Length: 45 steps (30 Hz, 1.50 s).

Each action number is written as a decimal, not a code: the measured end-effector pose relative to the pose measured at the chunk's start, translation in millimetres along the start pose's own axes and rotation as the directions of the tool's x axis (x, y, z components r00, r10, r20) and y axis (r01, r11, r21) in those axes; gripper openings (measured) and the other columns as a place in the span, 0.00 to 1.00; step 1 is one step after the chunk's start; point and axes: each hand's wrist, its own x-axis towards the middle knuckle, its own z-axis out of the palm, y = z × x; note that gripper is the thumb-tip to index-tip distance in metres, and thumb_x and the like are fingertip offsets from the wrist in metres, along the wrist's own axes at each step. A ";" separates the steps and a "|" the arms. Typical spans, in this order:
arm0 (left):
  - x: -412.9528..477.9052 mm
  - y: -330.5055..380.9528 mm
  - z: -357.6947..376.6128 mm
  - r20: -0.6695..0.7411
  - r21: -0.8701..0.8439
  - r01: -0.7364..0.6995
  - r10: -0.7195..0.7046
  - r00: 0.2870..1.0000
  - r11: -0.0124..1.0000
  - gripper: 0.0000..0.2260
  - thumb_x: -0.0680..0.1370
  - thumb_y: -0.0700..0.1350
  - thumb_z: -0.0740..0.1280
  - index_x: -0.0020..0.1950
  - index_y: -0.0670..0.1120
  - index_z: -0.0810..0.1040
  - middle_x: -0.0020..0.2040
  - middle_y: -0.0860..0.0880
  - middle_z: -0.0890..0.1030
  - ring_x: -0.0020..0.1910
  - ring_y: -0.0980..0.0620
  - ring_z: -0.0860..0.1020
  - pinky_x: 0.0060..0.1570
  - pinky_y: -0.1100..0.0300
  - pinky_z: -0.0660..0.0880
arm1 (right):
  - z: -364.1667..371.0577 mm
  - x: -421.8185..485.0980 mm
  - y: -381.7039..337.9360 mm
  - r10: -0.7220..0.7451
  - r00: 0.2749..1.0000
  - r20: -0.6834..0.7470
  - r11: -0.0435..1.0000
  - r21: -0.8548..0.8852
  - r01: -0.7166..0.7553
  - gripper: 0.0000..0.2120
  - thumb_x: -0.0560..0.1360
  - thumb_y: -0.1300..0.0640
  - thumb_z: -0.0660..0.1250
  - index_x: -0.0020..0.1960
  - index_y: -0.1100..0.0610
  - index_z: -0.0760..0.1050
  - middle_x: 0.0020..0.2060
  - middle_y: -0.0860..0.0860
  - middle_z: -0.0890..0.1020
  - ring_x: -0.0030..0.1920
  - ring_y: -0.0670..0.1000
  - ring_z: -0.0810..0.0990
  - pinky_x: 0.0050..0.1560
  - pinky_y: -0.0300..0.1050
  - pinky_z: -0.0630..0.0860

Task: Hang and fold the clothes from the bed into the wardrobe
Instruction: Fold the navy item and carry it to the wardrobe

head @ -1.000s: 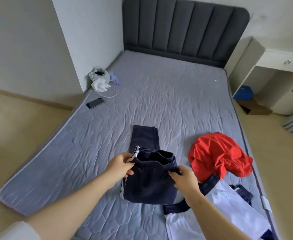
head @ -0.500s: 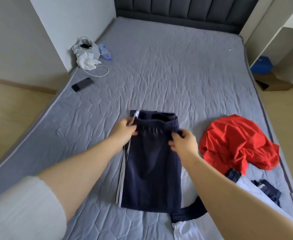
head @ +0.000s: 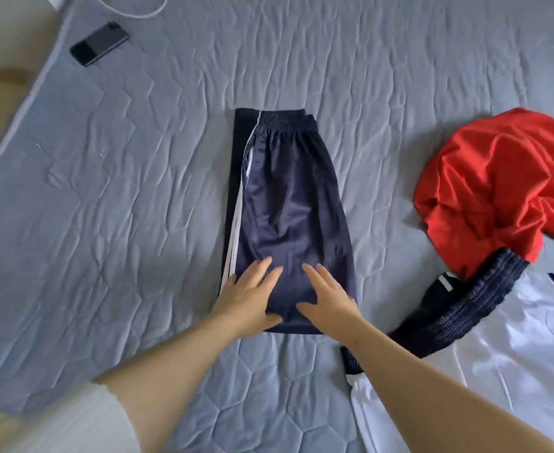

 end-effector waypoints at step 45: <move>-157.8 4.0 26.8 0.718 -0.065 0.314 -0.174 0.674 0.947 0.19 0.79 0.56 0.55 0.57 0.41 0.70 0.34 0.45 0.69 0.28 0.53 0.67 0.27 0.64 0.66 | 70.9 -154.0 -6.7 0.138 0.822 0.552 0.938 -0.339 0.070 0.18 0.81 0.57 0.51 0.68 0.58 0.68 0.66 0.57 0.72 0.64 0.56 0.71 0.57 0.44 0.66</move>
